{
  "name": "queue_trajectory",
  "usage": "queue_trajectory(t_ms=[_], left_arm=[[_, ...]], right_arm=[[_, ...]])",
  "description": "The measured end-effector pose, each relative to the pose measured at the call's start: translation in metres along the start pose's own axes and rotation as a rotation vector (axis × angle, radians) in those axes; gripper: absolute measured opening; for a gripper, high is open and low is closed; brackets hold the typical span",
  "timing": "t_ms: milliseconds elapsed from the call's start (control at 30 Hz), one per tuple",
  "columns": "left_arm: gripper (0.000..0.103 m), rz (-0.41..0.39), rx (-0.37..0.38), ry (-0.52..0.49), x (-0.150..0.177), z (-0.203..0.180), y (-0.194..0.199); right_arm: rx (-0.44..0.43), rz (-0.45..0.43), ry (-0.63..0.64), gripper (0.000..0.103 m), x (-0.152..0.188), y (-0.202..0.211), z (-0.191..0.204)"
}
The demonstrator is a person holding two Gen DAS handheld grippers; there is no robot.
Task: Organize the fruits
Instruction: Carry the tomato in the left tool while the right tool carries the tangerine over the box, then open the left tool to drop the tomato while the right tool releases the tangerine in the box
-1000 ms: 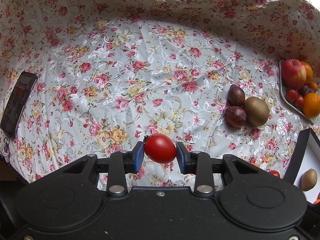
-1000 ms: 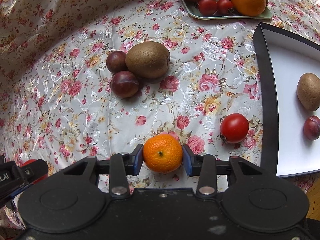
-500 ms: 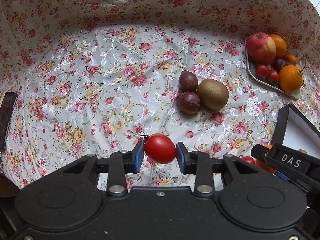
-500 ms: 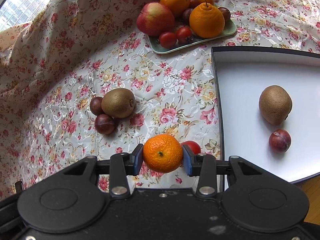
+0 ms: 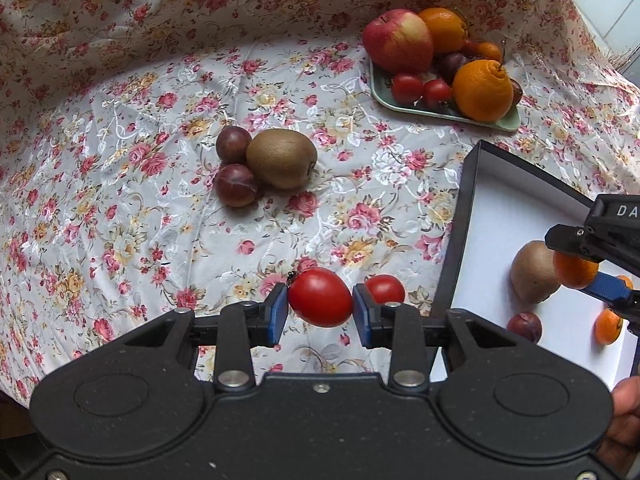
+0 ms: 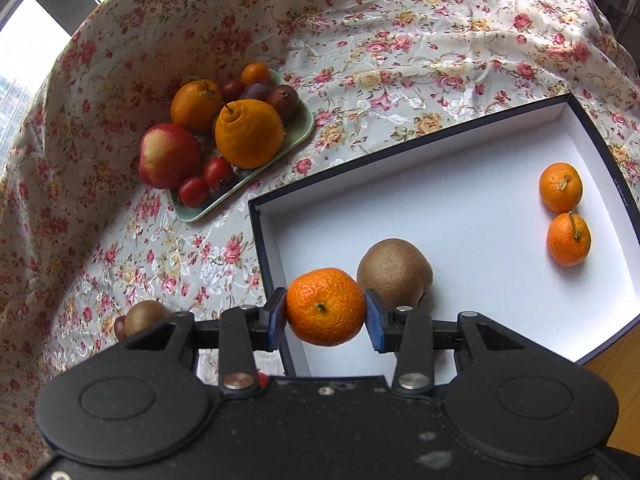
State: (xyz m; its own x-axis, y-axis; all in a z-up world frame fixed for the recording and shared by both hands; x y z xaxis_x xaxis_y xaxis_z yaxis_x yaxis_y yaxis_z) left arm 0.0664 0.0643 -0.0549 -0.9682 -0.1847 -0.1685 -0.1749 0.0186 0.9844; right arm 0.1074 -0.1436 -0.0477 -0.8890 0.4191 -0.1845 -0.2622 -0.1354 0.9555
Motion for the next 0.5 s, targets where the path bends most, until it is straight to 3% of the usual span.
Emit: queue_trajectory(t_ms=[333,500], left_arm=[[0.043,0.019,0.059,-0.092,0.006,-0.061,-0.002],[0.043,0.034,0.042,-0.138,0.013,-0.082,-0.010]], right_arm=[[0.049,-0.033,-0.097,0.042,-0.024,0.010,-0.060],[0.055,-0.032,-0.096,0.042,-0.026,0.014,-0.077]])
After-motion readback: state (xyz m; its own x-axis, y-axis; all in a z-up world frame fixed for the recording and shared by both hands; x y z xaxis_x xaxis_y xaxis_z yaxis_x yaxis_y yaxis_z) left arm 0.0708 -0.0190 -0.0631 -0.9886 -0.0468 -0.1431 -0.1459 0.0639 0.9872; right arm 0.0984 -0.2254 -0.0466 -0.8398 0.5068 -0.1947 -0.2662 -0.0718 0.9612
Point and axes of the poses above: each gripper's, at about its wrist camera, not at the fingertips, and y roughly against the way its jaws point, z to its left, x to its underside, the point moved 5 cm from there along -y, roughly the way its jaws point, and after that the axes turned 6 degrees about z, right-handed, at the moved point
